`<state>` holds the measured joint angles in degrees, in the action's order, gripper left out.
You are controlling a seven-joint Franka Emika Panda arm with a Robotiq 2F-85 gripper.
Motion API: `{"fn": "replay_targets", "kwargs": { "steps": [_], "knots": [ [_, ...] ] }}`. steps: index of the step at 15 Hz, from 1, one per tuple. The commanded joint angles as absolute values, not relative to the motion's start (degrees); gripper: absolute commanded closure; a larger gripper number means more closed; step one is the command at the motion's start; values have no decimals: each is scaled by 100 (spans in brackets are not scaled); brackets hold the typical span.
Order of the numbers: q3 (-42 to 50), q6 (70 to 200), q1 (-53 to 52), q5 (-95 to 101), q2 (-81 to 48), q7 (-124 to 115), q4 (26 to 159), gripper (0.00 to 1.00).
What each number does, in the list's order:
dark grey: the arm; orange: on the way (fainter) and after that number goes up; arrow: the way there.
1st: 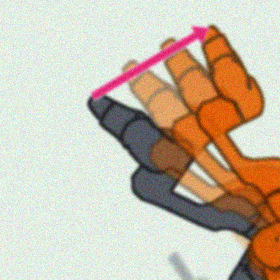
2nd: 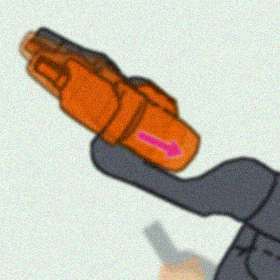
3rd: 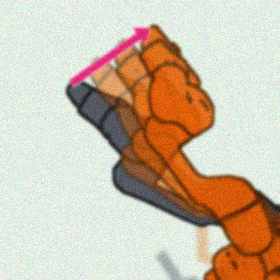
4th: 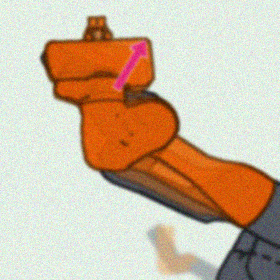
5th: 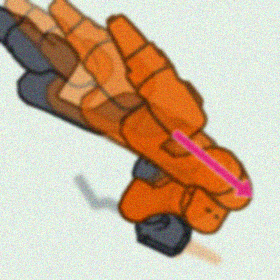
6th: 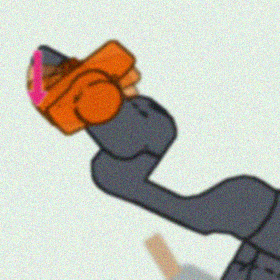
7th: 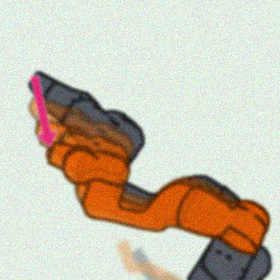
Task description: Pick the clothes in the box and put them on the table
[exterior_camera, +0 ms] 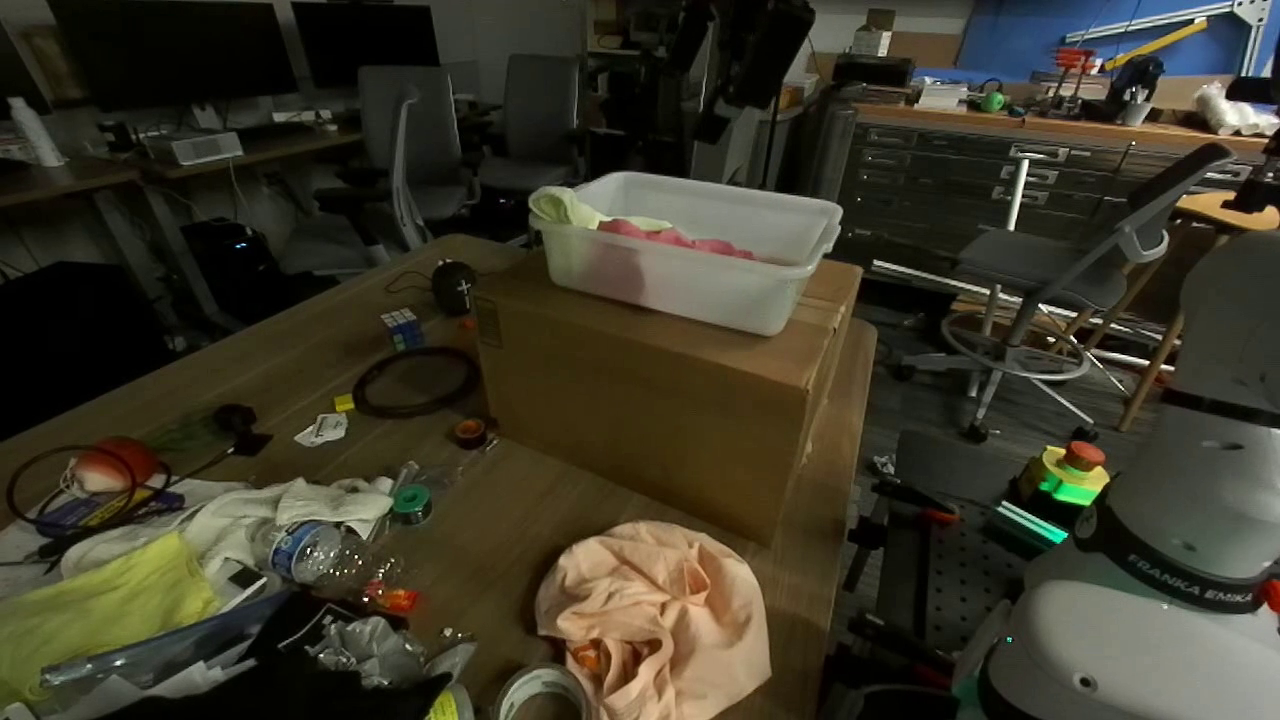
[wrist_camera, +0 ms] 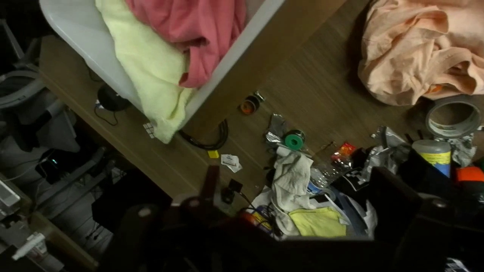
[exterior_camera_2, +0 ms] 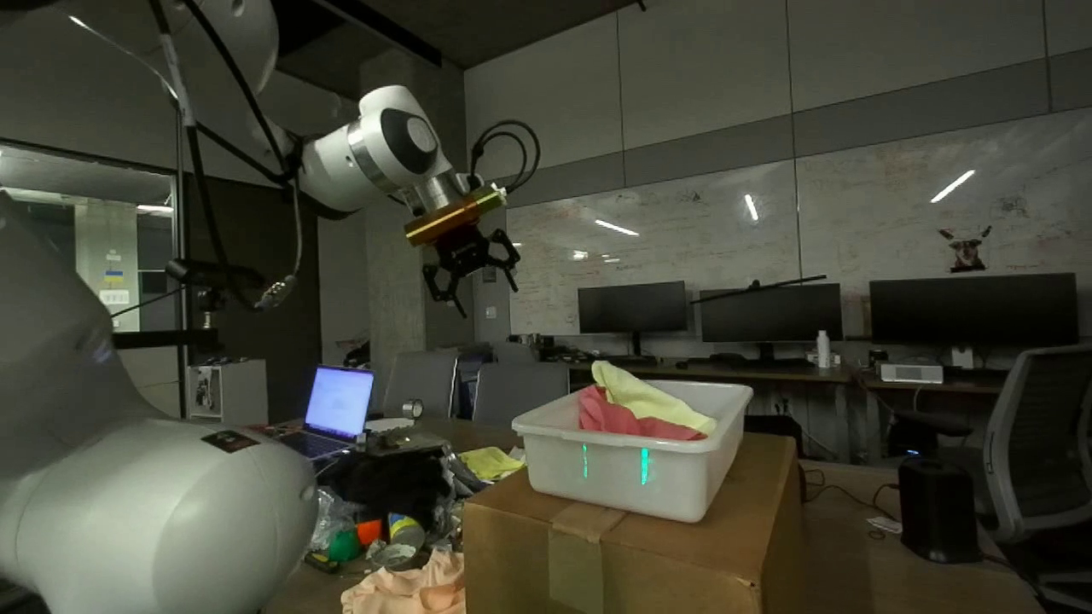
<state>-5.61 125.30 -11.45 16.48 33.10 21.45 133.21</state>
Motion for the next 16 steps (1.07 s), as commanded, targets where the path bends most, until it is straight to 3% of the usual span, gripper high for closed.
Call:
{"fn": "replay_targets", "kwargs": {
  "steps": [1, 5, 16],
  "knots": [
    [-421, 12865, -785, 1960, 3095, 2002, 13225, 0],
    [-232, 13113, -382, 2071, 2715, 1762, 13203, 0],
    [50, 12154, 81, 1650, 1552, 930, 12806, 0]
  ]
}}
